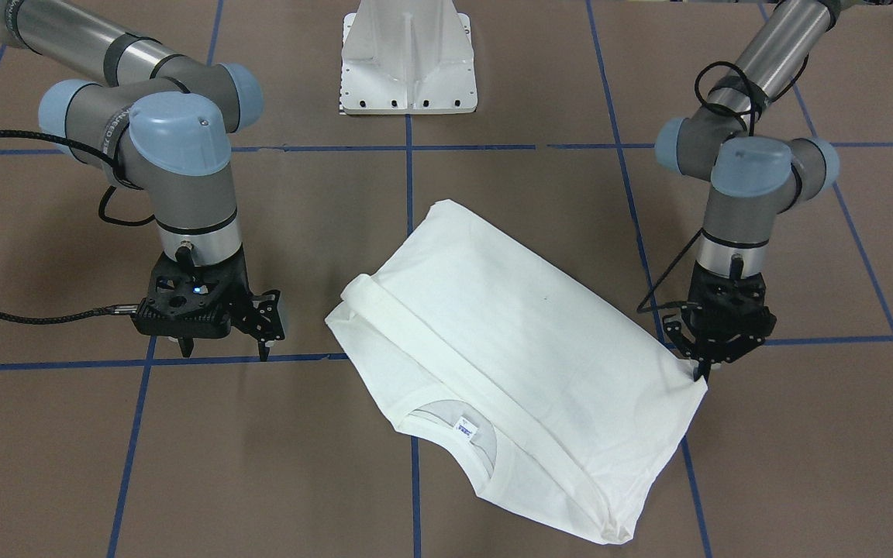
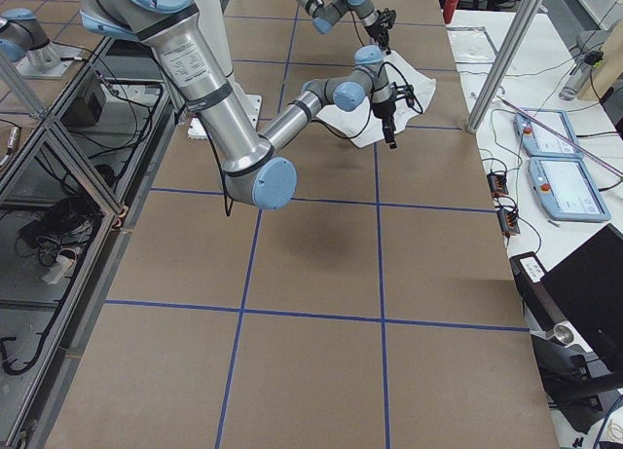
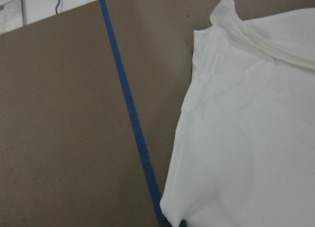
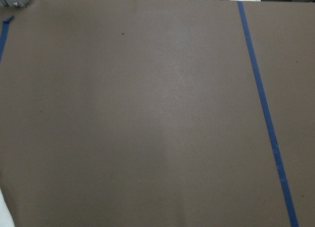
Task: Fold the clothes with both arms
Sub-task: 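Drag the folded shirt away from the robot with the left gripper, then reach the right gripper to the shirt's collar corner, then pull the collar corner toward the robot with the right gripper to straighten the shirt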
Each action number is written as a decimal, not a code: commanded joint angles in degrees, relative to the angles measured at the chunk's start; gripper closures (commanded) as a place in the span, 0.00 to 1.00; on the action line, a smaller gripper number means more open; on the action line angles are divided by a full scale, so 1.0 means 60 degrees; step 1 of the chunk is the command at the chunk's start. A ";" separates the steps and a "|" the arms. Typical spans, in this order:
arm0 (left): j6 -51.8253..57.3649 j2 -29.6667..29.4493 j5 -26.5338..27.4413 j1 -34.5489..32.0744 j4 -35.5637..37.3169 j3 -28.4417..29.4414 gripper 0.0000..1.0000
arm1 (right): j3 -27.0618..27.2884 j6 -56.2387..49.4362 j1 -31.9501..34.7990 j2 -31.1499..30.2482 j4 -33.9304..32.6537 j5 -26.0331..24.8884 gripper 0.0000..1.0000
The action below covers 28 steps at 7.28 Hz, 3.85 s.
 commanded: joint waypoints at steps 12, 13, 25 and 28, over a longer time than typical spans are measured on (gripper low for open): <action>0.0172 -0.0572 -0.1103 -0.0416 -0.1606 0.0805 0.00 | -0.2495 0.6137 -0.2778 0.1777 0.0791 -0.1898 0.22; 0.0172 -0.0513 -0.1103 -0.0387 -0.1707 0.0746 0.00 | -0.2530 0.6108 -0.2793 0.1779 0.0793 -0.1883 0.26; 0.0157 -0.0395 -0.1088 -0.0342 -0.1825 0.0775 0.00 | 0.0371 0.4605 -0.2837 0.0193 -0.0435 -0.1795 1.00; 0.0172 -0.0395 -0.1103 -0.0342 -0.1825 0.0760 0.00 | 0.2827 0.4495 -0.3359 -0.1750 -0.0597 -0.2129 1.00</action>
